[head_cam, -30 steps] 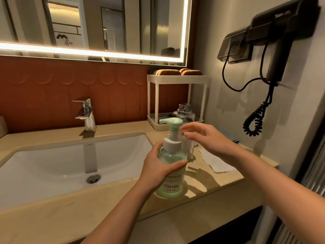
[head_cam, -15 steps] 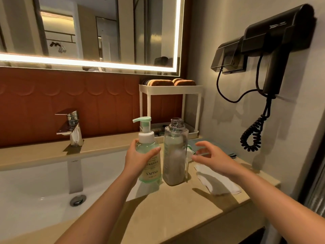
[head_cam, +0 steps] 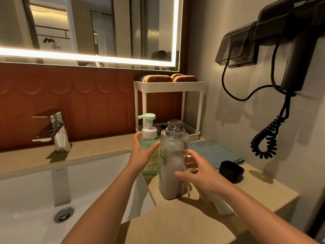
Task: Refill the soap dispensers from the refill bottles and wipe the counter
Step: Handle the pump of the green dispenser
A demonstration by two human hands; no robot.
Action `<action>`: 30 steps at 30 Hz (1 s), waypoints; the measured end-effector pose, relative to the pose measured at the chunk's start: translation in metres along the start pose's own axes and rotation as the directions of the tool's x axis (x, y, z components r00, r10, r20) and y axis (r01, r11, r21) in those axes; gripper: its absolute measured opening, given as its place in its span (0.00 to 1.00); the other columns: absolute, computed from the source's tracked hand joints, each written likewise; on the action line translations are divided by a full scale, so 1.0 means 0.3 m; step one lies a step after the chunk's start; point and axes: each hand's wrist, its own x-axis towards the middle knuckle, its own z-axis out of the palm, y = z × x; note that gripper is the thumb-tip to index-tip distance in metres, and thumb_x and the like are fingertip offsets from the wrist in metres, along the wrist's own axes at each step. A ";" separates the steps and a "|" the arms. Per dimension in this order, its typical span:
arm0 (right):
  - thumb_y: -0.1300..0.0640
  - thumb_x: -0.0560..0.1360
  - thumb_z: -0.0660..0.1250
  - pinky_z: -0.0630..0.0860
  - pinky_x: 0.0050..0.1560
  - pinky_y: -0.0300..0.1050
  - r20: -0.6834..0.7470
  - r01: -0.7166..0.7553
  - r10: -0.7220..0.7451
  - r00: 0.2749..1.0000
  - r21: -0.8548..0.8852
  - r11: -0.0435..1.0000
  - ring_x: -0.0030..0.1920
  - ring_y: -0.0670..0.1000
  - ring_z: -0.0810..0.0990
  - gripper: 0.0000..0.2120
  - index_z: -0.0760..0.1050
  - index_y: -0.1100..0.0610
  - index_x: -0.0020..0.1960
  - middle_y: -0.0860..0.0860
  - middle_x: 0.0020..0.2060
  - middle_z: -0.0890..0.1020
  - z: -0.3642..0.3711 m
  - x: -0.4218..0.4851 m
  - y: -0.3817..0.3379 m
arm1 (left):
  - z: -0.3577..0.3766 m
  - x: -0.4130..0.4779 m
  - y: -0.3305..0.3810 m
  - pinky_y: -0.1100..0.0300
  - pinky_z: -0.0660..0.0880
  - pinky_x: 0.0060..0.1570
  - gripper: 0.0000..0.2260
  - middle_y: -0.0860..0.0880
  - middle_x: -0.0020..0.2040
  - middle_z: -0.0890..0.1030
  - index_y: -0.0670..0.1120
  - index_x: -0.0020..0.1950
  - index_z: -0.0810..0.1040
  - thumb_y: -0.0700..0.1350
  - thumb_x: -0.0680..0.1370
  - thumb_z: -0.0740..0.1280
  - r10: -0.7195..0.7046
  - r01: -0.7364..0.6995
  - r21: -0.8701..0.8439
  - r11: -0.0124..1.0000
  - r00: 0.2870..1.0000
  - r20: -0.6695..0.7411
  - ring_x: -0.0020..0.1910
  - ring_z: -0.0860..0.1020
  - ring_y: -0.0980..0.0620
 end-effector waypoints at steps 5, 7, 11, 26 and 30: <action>0.48 0.70 0.71 0.72 0.52 0.38 -0.029 -0.011 0.012 0.999 0.009 1.000 0.58 0.44 0.72 0.31 0.62 0.45 0.69 0.42 0.60 0.73 0.027 0.027 0.026 | 0.015 0.062 -0.023 0.43 0.65 0.66 0.31 0.45 0.70 0.62 0.52 0.72 0.51 0.56 0.75 0.64 -0.064 0.061 0.043 0.997 0.995 0.073 0.68 0.64 0.46; 0.48 0.70 0.71 0.72 0.49 0.35 -0.043 -0.009 0.009 0.999 0.010 1.000 0.55 0.42 0.72 0.30 0.62 0.46 0.68 0.39 0.56 0.72 0.034 0.031 0.026 | 0.022 0.070 -0.014 0.42 0.61 0.69 0.32 0.45 0.75 0.56 0.52 0.74 0.47 0.59 0.76 0.59 -0.149 0.150 -0.034 0.988 0.989 0.021 0.72 0.59 0.44; 0.48 0.69 0.72 0.71 0.39 0.30 -0.071 0.017 -0.019 0.997 -0.030 0.999 0.48 0.38 0.73 0.27 0.66 0.46 0.64 0.35 0.47 0.71 0.050 0.041 0.017 | 0.047 0.002 0.033 0.50 0.60 0.68 0.34 0.48 0.75 0.57 0.50 0.75 0.50 0.64 0.75 0.57 -0.112 0.088 -0.184 0.979 0.986 -0.125 0.73 0.58 0.48; 0.54 0.70 0.73 0.73 0.41 0.35 -0.048 0.054 -0.075 0.996 -0.340 0.939 0.45 0.44 0.74 0.15 0.71 0.51 0.52 0.47 0.49 0.75 -0.023 0.092 0.008 | 0.050 -0.177 0.048 0.49 0.72 0.61 0.37 0.49 0.67 0.67 0.52 0.70 0.62 0.56 0.65 0.75 0.065 -0.038 0.191 0.981 0.988 -0.138 0.63 0.68 0.51; 0.52 0.69 0.73 0.69 0.59 0.44 -0.173 0.075 -0.099 0.980 -0.143 0.987 0.63 0.49 0.67 0.31 0.62 0.51 0.68 0.51 0.65 0.66 -0.044 0.155 -0.027 | 0.057 -0.179 0.060 0.52 0.66 0.65 0.35 0.49 0.70 0.61 0.51 0.72 0.57 0.55 0.70 0.71 0.073 -0.042 0.236 0.971 0.990 -0.124 0.68 0.61 0.51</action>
